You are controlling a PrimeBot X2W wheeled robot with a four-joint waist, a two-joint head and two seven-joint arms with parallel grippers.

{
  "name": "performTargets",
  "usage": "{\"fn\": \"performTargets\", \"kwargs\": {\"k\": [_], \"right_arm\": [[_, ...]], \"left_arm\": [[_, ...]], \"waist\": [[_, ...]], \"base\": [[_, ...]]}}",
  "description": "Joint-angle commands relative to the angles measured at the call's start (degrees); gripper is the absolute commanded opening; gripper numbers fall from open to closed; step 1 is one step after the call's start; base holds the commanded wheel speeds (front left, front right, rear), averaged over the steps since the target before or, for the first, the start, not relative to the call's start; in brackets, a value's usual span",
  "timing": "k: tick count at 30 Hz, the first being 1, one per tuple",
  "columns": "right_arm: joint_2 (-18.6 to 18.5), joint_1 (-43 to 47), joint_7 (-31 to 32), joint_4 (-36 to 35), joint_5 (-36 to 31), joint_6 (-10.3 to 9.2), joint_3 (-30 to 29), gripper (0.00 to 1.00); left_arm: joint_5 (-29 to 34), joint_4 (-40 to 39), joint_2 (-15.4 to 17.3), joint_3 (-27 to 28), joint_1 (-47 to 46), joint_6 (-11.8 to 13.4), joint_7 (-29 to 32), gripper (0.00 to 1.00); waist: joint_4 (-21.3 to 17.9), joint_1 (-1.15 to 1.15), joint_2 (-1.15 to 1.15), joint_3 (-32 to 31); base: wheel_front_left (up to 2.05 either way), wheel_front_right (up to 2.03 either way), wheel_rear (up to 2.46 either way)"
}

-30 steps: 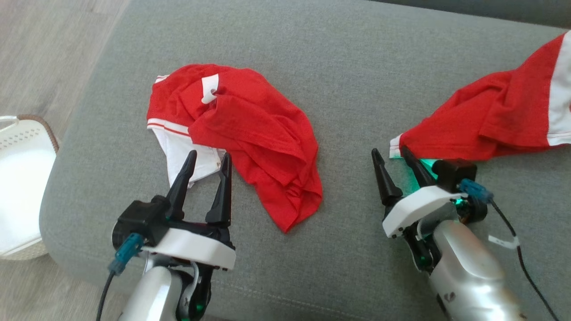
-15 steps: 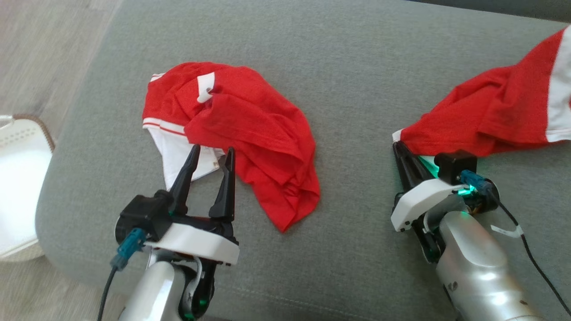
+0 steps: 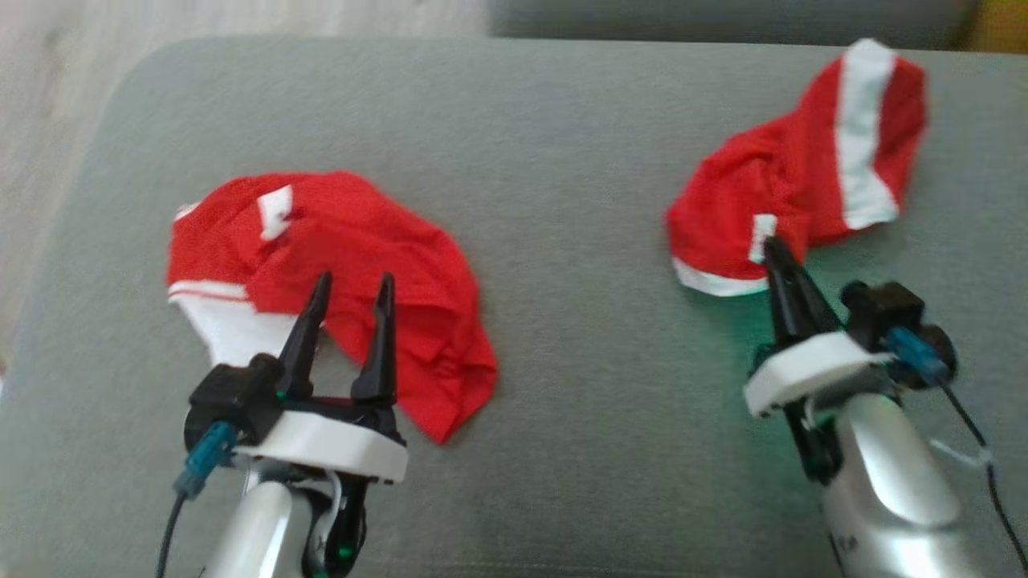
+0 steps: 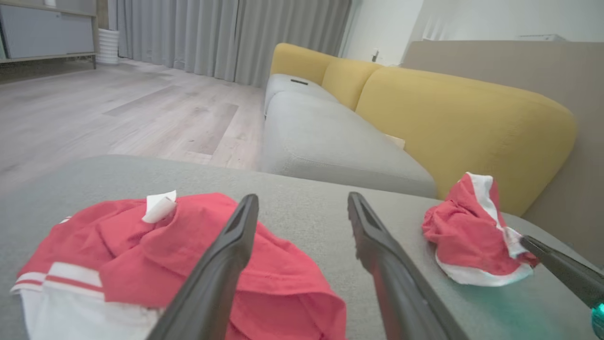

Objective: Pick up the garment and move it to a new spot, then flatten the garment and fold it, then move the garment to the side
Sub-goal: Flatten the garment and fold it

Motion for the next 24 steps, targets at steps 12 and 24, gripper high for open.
{"fn": "performTargets", "kwargs": {"k": [12,24], "right_arm": [[-4.52,12.11,10.90,-18.54,-8.06,-0.04,-17.20,0.00],[-0.95,13.34,11.97,-23.28,-17.03,-0.04,-28.03,1.00]], "left_arm": [[0.45,-3.14,0.10,2.07,-1.07,-0.21,-0.29,1.00],[1.09,-2.50,0.10,2.48,-1.11,-0.91,-0.29,1.00]], "waist": [[-12.44,0.00,0.00,-3.10],[-13.56,0.00,0.00,-2.73]], "base": [[0.00,0.00,0.00],[0.00,0.00,0.00]]}}
